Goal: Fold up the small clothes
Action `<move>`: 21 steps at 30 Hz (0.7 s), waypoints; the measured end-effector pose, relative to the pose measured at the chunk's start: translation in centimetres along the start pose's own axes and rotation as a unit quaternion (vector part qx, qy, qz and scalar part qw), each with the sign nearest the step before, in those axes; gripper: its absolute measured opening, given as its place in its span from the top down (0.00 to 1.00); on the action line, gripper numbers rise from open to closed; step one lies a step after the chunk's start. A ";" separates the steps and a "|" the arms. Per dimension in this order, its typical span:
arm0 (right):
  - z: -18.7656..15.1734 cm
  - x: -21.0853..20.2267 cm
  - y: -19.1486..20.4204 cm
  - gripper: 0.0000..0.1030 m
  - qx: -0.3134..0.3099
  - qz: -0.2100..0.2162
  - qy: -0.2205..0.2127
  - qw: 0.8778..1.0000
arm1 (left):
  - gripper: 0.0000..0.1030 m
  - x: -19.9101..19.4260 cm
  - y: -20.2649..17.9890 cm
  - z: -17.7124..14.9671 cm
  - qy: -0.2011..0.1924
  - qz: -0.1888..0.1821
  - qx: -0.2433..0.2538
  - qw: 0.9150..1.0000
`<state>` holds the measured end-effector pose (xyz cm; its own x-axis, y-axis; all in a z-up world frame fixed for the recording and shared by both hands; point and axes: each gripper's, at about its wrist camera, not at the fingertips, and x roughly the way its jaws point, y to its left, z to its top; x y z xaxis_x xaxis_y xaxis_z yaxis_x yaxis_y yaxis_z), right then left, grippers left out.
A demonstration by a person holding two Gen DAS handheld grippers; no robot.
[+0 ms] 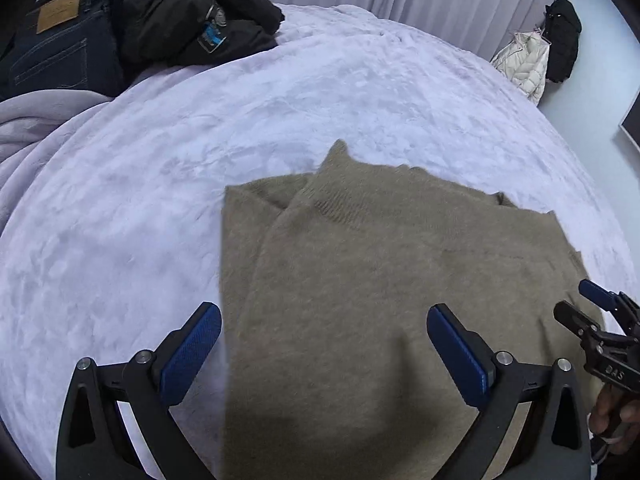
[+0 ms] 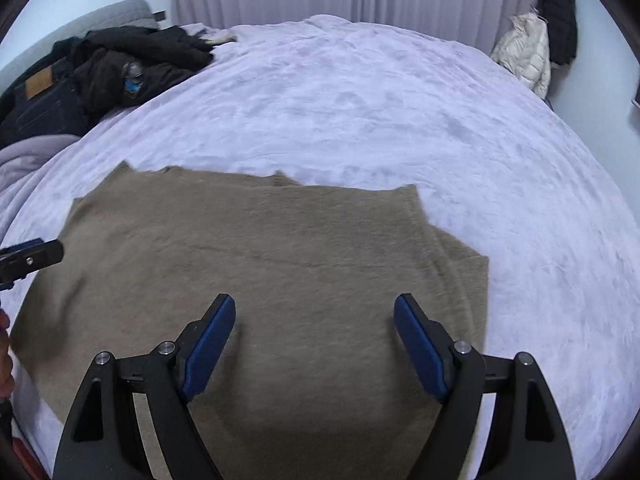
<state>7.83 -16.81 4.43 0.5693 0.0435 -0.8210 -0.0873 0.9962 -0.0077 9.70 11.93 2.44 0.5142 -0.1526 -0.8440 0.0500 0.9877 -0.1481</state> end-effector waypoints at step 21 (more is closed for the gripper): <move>-5.9 -3.0 3.5 0.18 -0.037 -0.009 0.015 0.999 | 0.35 3.3 2.2 0.5 0.109 -0.157 -0.032 0.981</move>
<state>1.03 -13.89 3.48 0.5473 0.0221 -0.8366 -0.1380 0.9883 -0.0642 11.95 13.57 -0.38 0.2860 -0.4602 -0.8405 0.1198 0.8874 -0.4451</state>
